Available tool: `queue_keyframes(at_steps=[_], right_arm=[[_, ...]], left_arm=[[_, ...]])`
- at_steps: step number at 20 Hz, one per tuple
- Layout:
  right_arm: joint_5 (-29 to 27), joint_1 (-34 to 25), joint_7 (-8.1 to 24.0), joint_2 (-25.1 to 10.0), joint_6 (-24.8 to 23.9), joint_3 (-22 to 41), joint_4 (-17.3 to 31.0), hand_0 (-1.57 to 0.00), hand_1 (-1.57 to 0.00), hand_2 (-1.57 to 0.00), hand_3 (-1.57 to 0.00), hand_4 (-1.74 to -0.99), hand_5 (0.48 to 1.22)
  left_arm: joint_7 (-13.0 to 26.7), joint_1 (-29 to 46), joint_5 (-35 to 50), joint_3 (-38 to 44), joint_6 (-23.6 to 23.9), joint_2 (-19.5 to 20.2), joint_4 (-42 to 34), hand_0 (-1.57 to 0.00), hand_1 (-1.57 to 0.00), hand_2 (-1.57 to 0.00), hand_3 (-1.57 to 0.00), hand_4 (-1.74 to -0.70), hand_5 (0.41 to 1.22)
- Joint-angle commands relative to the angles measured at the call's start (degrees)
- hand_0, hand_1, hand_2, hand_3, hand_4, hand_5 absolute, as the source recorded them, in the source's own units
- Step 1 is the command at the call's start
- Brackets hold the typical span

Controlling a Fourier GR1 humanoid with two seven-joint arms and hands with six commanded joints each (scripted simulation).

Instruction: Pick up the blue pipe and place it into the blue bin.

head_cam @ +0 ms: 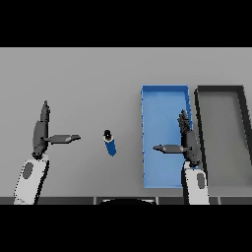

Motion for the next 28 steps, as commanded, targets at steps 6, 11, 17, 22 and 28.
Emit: queue_keyframes(at_steps=[6, 11, 17, 22, 28], right_arm=[[-0.11, -1.24, 0.34, -0.21, -0.02, -0.3, 0.71, 0.0, 0.0, 0.0, 0.0, -1.21, 0.594], [10.9, 0.66, -4.07, -8.52, 2.72, 5.74, -3.22, 0.0, 0.0, 0.0, 0.0, -1.192, 0.587], [11.1, 0.82, -3.47, -9.28, 2.85, 5.63, -3.96, 0.0, 0.0, 0.0, 0.0, -1.187, 0.579], [9.94, 0.32, -2.82, -8.82, 3.51, 5.6, -4.18, 0.0, 0.0, 0.0, 0.0, -1.225, 0.58], [10.23, 0.54, -2.02, -9.41, 3.75, 5.74, -5.3, 0.0, 0.0, 0.0, 0.0, -1.213, 0.571]], left_arm=[[-0.34, -1.24, -0.31, 0.0, 0.16, -0.4, 1.11, 0.0, 0.0, 0.0, 0.0, -0.97, 0.594], [-6.72, -2.19, -0.35, -3.81, -17.83, 9.52, 3.36, 0.0, 0.0, 0.0, 0.0, -0.97, 0.596], [-9.93, 0.63, 0.55, -6.45, -24.34, 12.45, -1.41, 0.0, 0.0, 0.0, 0.0, -0.98, 0.583], [-2.6, 2.84, -0.66, -12.17, -27.14, 14.16, -10.23, 0.0, 0.0, 0.0, 0.0, -1.02, 0.512], [-0.21, 2.16, -5.23, -18.94, -29.0, 10.69, -11.47, 0.0, 0.0, 0.0, 0.0, -1.1, 0.466]])
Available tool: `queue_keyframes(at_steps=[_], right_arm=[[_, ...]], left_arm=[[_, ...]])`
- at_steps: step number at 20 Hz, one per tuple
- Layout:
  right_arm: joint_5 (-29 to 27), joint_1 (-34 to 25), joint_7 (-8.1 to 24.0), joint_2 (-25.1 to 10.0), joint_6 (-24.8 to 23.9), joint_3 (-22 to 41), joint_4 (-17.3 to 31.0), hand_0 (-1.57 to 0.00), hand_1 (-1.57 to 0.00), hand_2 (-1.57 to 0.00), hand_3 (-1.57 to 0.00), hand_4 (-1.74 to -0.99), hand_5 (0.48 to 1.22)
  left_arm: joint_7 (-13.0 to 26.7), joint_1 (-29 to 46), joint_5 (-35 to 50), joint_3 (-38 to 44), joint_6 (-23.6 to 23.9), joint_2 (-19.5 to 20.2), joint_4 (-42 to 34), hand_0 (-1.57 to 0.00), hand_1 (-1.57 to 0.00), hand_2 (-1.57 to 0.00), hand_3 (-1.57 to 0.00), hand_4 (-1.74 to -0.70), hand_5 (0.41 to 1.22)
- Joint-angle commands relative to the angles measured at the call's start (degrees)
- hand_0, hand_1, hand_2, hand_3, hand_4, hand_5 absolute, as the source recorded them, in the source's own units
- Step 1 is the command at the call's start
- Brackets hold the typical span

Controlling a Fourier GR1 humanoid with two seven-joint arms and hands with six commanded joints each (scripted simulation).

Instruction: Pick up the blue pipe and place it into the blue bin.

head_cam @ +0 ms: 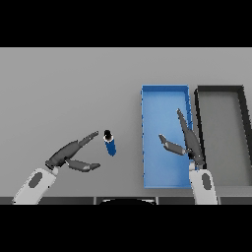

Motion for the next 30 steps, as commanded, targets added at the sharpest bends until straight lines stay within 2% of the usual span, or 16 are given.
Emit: queue_keyframes(at_steps=[1, 3, 4, 9, 10, 13, 14, 16, 17, 20, 22, 23, 25, 27, 29, 30], right_arm=[[0.44, 0.22, 0.3, 0.7, -0.33, 0.39, 0.83, 0.0, 0.0, 0.0, 0.0, -1.212, 0.57], [-0.01, 1.03, -0.3, 0.34, -0.13, 0.01, 0.19, 0.0, 0.0, 0.0, 0.0, -1.209, 0.567], [-0.26, 0.69, -0.27, 0.72, 0.0, 0.16, 0.2, 0.0, 0.0, 0.0, 0.0, -1.21, 0.564], [-0.39, 0.37, 0.19, 1.3, -0.43, -0.08, 0.9, 0.0, 0.0, 0.0, 0.0, -1.205, 0.554], [-0.92, 0.76, -0.5, 1.18, -0.04, -0.15, 0.18, 0.0, 0.0, 0.0, 0.0, -1.207, 0.551], [-0.8, 1.77, -0.48, 1.24, 0.09, 0.06, 0.13, 0.0, 0.0, 0.0, 0.0, -1.202, 0.549], [-0.48, 1.35, -0.55, 1.63, -0.34, 0.0, 1.31, 0.0, 0.0, 0.0, 0.0, -1.201, 0.548], [-0.73, 1.29, -1.31, 1.04, -0.21, -0.34, 0.47, 0.0, 0.0, 0.0, 0.0, -1.198, 0.547], [-0.55, 1.35, -0.7, 0.63, -0.38, -0.62, 0.46, 0.0, 0.0, 0.0, 0.0, -1.195, 0.548], [-0.77, 1.43, -0.68, 0.15, 0.22, -0.65, 0.39, 0.0, 0.0, 0.0, 0.0, -1.186, 0.554], [-0.88, 1.55, -1.43, 0.66, 0.21, -0.52, 1.03, 0.0, 0.0, 0.0, 0.0, -1.196, 0.56], [-0.63, 1.59, -0.98, 0.56, 0.09, -0.51, 0.96, 0.0, 0.0, 0.0, 0.0, -1.192, 0.56], [-0.93, 1.09, -0.4, 0.53, -0.05, -0.68, 0.25, 0.0, 0.0, 0.0, 0.0, -1.189, 0.562], [-0.47, 2.11, -1.15, 0.38, 0.21, -0.36, 0.51, 0.0, 0.0, 0.0, 0.0, -1.182, 0.562], [-0.33, 1.3, -0.17, 0.64, -0.25, -0.46, 0.66, 0.0, 0.0, 0.0, 0.0, -1.178, 0.561], [-0.29, 1.36, -0.66, 0.43, -0.26, -0.56, 0.68, 0.0, 0.0, 0.0, 0.0, -1.176, 0.56]], left_arm=[[0.57, -0.28, -0.57, -0.56, 0.45, -0.92, 0.32, 0.0, 0.0, 0.0, 0.0, -1.11, 0.463], [-0.49, -1.02, -1.26, -1.53, 0.7, -3.03, 1.14, 0.0, 0.0, 0.0, 0.0, -1.14, 0.479], [-0.21, -1.97, -2.27, -2.59, 1.5, -5.42, 2.21, 0.0, 0.0, 0.0, 0.0, -1.15, 0.484], [-1.94, -5.67, -4.2, -3.18, 2.94, -11.84, 10.23, 0.0, 0.0, 0.0, 0.0, -1.13, 0.487], [-2.82, -5.66, -4.36, -3.54, 3.34, -13.3, 11.12, 0.0, 0.0, 0.0, 0.0, -1.13, 0.491], [-2.82, -6.92, -3.77, -2.74, 3.74, -15.6, 14.83, 0.0, 0.0, 0.0, 0.0, -1.14, 0.497], [-3.7, -7.05, -5.68, -3.44, 5.15, -16.77, 16.16, 0.0, 0.0, 0.0, 0.0, -1.12, 0.494], [-5.4, -7.75, -6.93, -3.8, 6.24, -18.44, 17.99, 0.0, 0.0, -0.01, 0.0, -1.1, 0.506], [-6.54, -7.94, -6.71, -3.47, 6.09, -18.49, 18.49, 0.0, 0.0, -0.02, 0.0, -1.1, 0.517], [-6.9, -8.9, -2.88, -2.47, 3.94, -21.15, 20.1, 0.0, -0.04, -0.17, -0.11, -1.18, 0.601], [-6.82, -9.06, -1.09, -1.98, 3.37, -22.94, 21.2, -0.04, -0.25, -0.42, -0.35, -1.27, 0.675], [-7.1, -8.68, -0.05, -1.93, 2.88, -23.43, 20.63, -0.18, -0.41, -0.58, -0.59, -1.3, 0.784], [-7.85, -7.94, -0.62, -2.31, 3.73, -24.57, 20.48, -0.65, -0.83, -0.94, -0.91, -1.45, 0.941], [-8.34, -8.53, -1.09, -2.34, 3.79, -25.21, 21.18, -0.98, -1.1, -1.16, -1.11, -1.55, 1.042], [-7.45, -7.97, -1.01, -3.33, 3.89, -24.96, 19.62, -1.19, -1.27, -1.31, -1.26, -1.62, 1.106], [-7.68, -7.72, -1.81, -3.7, 4.32, -24.32, 19.27, -1.27, -1.33, -1.36, -1.32, -1.59, 1.129]])
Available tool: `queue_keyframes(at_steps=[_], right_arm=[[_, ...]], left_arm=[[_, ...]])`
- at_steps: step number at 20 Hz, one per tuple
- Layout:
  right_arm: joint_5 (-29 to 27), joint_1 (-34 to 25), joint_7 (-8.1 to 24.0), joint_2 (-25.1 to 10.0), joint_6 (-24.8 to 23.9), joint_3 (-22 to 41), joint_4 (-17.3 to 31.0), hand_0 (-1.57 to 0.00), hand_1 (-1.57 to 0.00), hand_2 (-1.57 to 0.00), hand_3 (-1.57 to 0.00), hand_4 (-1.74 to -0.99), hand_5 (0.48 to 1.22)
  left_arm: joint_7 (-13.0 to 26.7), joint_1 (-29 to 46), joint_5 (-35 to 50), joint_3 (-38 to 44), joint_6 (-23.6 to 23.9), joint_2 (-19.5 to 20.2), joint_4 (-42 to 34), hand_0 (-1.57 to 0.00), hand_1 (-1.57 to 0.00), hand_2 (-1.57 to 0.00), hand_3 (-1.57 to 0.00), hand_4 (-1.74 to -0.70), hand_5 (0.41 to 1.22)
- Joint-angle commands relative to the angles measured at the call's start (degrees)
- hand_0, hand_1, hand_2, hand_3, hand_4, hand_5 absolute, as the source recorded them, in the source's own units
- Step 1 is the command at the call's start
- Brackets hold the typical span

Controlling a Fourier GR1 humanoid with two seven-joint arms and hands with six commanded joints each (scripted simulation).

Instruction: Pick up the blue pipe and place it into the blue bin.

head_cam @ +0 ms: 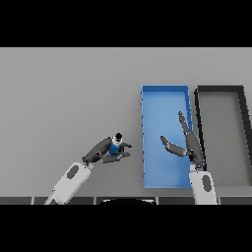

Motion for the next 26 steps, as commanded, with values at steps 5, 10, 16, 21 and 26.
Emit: queue_keyframes(at_steps=[5, 10, 16, 21, 26], right_arm=[[0.41, 0.23, 0.39, 0.18, 0.14, 0.57, -0.34, 0.0, 0.0, 0.0, 0.0, -1.166, 0.556], [1.2, 0.55, -0.25, -0.34, -0.36, 0.34, -0.19, 0.0, 0.0, 0.0, 0.0, -1.144, 0.551], [1.9, 0.03, 0.35, -0.23, -0.42, 0.74, 0.26, 0.0, 0.0, 0.0, 0.0, -1.126, 0.567], [1.18, -0.58, -0.52, -1.57, 0.34, -0.19, 0.83, 0.0, 0.0, 0.0, 0.0, -1.124, 0.578], [-0.06, -4.57, -0.02, -3.03, 3.04, -0.28, 3.18, 0.0, 0.0, 0.0, 0.0, -1.157, 0.578]], left_arm=[[-2.23, 0.56, -2.45, -0.79, 1.99, -0.59, -2.57, -1.47, -1.49, -1.5, -1.49, -1.5, 1.191], [-4.87, -0.96, -1.72, 0.46, 1.85, -3.25, -6.33, -1.54, -1.54, -1.55, -1.54, -1.48, 1.211], [0.28, -3.35, -2.51, 0.78, 0.59, -4.13, -10.3, -1.56, -1.56, -1.57, -1.56, -1.47, 1.218], [2.92, -3.53, -2.64, 0.91, -1.2, -5.26, -11.83, -1.57, -1.57, -1.57, -1.57, -1.47, 1.22], [3.21, -3.03, -3.29, 1.95, -2.6, -5.57, -11.72, -1.57, -1.57, -1.57, -1.57, -1.47, 1.22]])
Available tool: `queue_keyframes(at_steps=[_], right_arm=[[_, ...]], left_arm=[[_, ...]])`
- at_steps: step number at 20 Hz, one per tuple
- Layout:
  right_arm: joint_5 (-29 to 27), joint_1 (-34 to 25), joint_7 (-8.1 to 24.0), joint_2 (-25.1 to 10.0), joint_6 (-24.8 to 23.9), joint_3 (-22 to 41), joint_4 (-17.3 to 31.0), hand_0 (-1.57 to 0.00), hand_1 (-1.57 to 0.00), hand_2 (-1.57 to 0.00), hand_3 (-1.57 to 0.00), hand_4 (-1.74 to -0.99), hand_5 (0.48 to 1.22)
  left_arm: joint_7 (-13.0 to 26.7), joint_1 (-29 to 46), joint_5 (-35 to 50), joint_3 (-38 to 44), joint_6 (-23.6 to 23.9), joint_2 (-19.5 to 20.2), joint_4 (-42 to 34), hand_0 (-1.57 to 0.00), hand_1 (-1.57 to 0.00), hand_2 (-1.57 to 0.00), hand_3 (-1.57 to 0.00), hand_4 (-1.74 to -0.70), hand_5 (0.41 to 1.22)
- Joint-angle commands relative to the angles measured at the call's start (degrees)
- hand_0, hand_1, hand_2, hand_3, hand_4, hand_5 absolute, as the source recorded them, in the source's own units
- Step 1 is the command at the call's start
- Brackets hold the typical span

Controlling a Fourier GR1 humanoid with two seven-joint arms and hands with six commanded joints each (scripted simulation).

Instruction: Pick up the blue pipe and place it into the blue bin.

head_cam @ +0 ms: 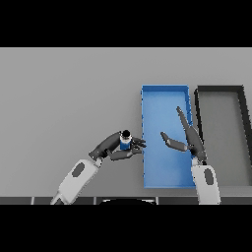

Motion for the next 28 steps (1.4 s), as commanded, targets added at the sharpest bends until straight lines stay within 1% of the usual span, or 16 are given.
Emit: queue_keyframes(at_steps=[1, 2, 4, 6, 8, 10, 11, 13, 15, 16, 18, 19, 22, 24, 27, 28], right_arm=[[-0.17, -0.47, -0.11, -0.32, 0.16, -0.19, -0.1, 0.0, 0.0, 0.0, 0.0, -1.185, 0.578], [-0.36, 0.57, -1.2, -0.4, 0.64, 0.07, -0.6, 0.0, 0.0, 0.0, 0.0, -1.191, 0.577], [-3.05, -0.57, -3.08, -0.33, 2.09, -0.95, 0.11, 0.0, -0.02, -0.02, 0.0, -1.178, 0.569], [-9.77, -1.59, -6.32, -0.74, 5.99, -2.6, -2.31, 0.0, -0.02, -0.03, 0.0, -1.172, 0.579], [-14.03, -3.18, -6.04, -2.85, 9.67, -3.01, -5.22, 0.0, -0.01, -0.02, 0.0, -1.169, 0.597], [-16.63, -4.65, -2.79, -5.76, 13.19, -1.92, -9.23, 0.0, -0.01, -0.01, 0.0, -1.165, 0.589], [-18.92, -4.92, -0.82, -7.09, 15.08, -1.51, -11.43, 0.0, 0.0, -0.01, 0.0, -1.171, 0.579], [-20.77, -7.3, 3.72, -9.4, 17.79, 0.33, -14.33, 0.0, 0.0, -0.01, 0.0, -1.185, 0.554], [-22.1, -8.97, 5.37, -11.8, 20.3, 1.66, -17.29, 0.0, 0.0, 0.0, 0.0, -1.205, 0.539], [-22.4, -9.38, 5.61, -11.88, 21.21, 3.08, -18.92, 0.0, 0.0, 0.0, 0.0, -1.219, 0.537], [-23.14, -12.64, 8.43, -11.71, 22.31, 5.04, -18.71, 0.0, 0.0, 0.0, 0.0, -1.246, 0.526], [-23.74, -13.5, 9.45, -11.98, 22.82, 5.56, -19.18, 0.0, 0.0, 0.0, 0.0, -1.256, 0.523], [-24.92, -15.1, 13.02, -11.07, 23.97, 8.28, -19.49, 0.0, 0.0, 0.0, 0.0, -1.239, 0.522], [-27.53, -16.95, 15.19, -10.22, 25.23, 9.81, -19.01, 0.0, 0.0, 0.0, 0.0, -1.227, 0.528], [-27.42, -21.21, 17.92, -8.65, 26.21, 12.16, -17.23, 0.0, 0.0, 0.0, 0.0, -1.209, 0.517], [-26.93, -21.9, 18.2, -8.01, 26.62, 12.89, -16.45, 0.0, 0.0, 0.0, 0.0, -1.201, 0.514]], left_arm=[[0.22, 0.11, -0.37, 0.06, -0.15, -0.1, 0.38, -1.57, -1.57, -1.57, -1.57, -1.47, 1.22], [-1.22, 1.0, -0.99, -0.1, -0.35, -0.15, 0.55, -1.57, -1.57, -1.57, -1.57, -1.47, 1.22], [-1.38, 0.74, -1.25, 0.34, -0.41, -0.79, 0.07, -1.57, -1.57, -1.57, -1.57, -1.47, 1.221], [-1.23, 0.56, -1.97, 0.92, -0.9, -0.3, 0.26, -1.57, -1.57, -1.57, -1.57, -1.47, 1.221], [-0.46, 0.34, -2.12, 1.25, -1.28, -0.9, 0.43, -1.57, -1.57, -1.57, -1.57, -1.47, 1.221], [-0.18, 0.81, -2.5, 1.36, -1.8, -0.92, 0.04, -1.57, -1.57, -1.57, -1.57, -1.47, 1.221], [-0.69, 1.37, -2.74, 1.45, -1.9, -0.91, -0.22, -1.57, -1.57, -1.57, -1.57, -1.47, 1.221], [0.08, 1.25, -2.9, 2.02, -2.24, -0.84, -0.83, -1.57, -1.57, -1.57, -1.57, -1.47, 1.221], [0.22, 1.57, -3.07, 2.14, -2.68, -1.31, -1.04, -1.57, -1.57, -1.57, -1.57, -1.47, 1.221], [0.81, 0.95, -3.63, 2.54, -2.63, -1.36, -0.68, -1.57, -1.57, -1.57, -1.57, -1.47, 1.221], [-0.25, 1.78, -4.44, 1.93, -3.39, -1.7, -1.19, -1.57, -1.57, -1.57, -1.57, -1.47, 1.221], [0.12, 1.42, -4.74, 2.38, -3.42, -1.99, -0.43, -1.57, -1.57, -1.57, -1.57, -1.47, 1.221], [0.87, 1.01, -5.45, 2.93, -3.66, -2.91, -0.16, -1.57, -1.57, -1.57, -1.57, -1.47, 1.221], [1.08, 1.18, -5.44, 3.11, -4.37, -3.3, -0.55, -1.57, -1.57, -1.57, -1.57, -1.47, 1.221], [1.51, 1.26, -6.03, 3.46, -5.12, -3.79, -0.52, -1.57, -1.57, -1.57, -1.57, -1.47, 1.221], [1.19, 1.5, -6.24, 3.41, -5.43, -4.04, -0.59, -1.57, -1.57, -1.57, -1.57, -1.47, 1.221]])
